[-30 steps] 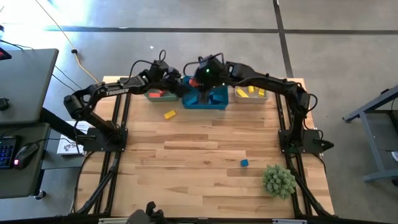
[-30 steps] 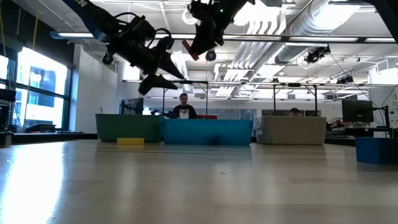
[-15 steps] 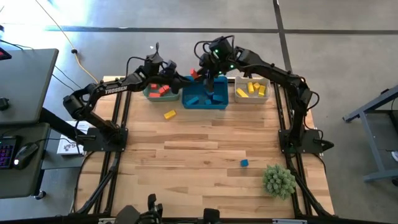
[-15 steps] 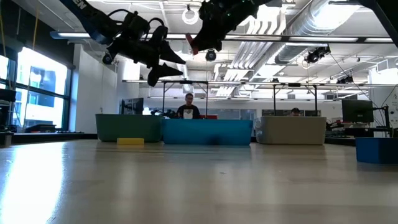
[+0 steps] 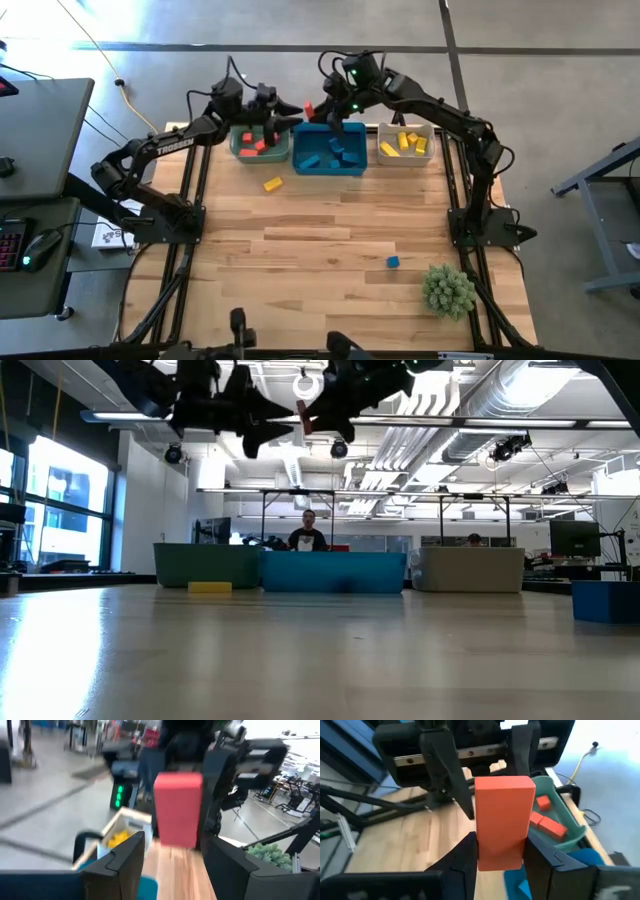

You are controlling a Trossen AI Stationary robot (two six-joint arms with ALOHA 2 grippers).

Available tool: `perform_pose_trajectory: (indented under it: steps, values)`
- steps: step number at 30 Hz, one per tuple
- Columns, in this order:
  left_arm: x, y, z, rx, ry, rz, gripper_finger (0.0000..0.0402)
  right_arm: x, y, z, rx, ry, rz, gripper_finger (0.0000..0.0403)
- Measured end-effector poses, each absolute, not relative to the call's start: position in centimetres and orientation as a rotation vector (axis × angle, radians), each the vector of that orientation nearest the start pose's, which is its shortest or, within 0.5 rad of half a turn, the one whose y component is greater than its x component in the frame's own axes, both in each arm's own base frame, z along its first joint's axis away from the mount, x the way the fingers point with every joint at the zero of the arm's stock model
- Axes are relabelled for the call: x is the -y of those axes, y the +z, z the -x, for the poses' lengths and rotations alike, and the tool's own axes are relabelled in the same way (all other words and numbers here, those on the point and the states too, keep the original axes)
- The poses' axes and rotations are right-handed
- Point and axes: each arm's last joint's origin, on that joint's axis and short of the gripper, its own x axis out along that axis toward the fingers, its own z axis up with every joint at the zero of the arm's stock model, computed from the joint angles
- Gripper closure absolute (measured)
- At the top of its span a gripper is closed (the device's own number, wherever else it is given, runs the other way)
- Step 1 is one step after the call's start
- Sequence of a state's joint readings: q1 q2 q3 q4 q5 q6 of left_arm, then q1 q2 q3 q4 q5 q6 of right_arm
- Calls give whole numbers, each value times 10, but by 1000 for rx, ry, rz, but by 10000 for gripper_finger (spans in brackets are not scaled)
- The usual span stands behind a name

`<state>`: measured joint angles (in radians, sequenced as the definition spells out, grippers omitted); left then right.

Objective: Sort & place blocks by color
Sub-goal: Put the orange block into the green bin

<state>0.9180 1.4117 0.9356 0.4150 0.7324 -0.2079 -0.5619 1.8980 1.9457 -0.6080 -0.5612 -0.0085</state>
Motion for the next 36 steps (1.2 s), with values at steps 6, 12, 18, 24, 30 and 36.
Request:
perform_pose_trajectory:
  steps: [6,12,18,24,30,36]
  values:
    - [-233,309,-203,13,185,212,218,207,380,-374,-435,10,-313,300]
    - [-231,311,-202,24,137,255,213,200,380,-378,-437,20,-324,300]
    - [-230,312,-203,28,119,295,182,192,380,-383,-443,4,-330,300]
    - [-228,312,-203,13,22,318,143,185,379,-387,-448,-21,-339,300]
    - [-229,312,-202,23,69,315,130,178,379,-391,-452,-20,-357,300]
    - [-229,312,-203,26,79,298,133,168,379,-395,-457,-27,-351,300]
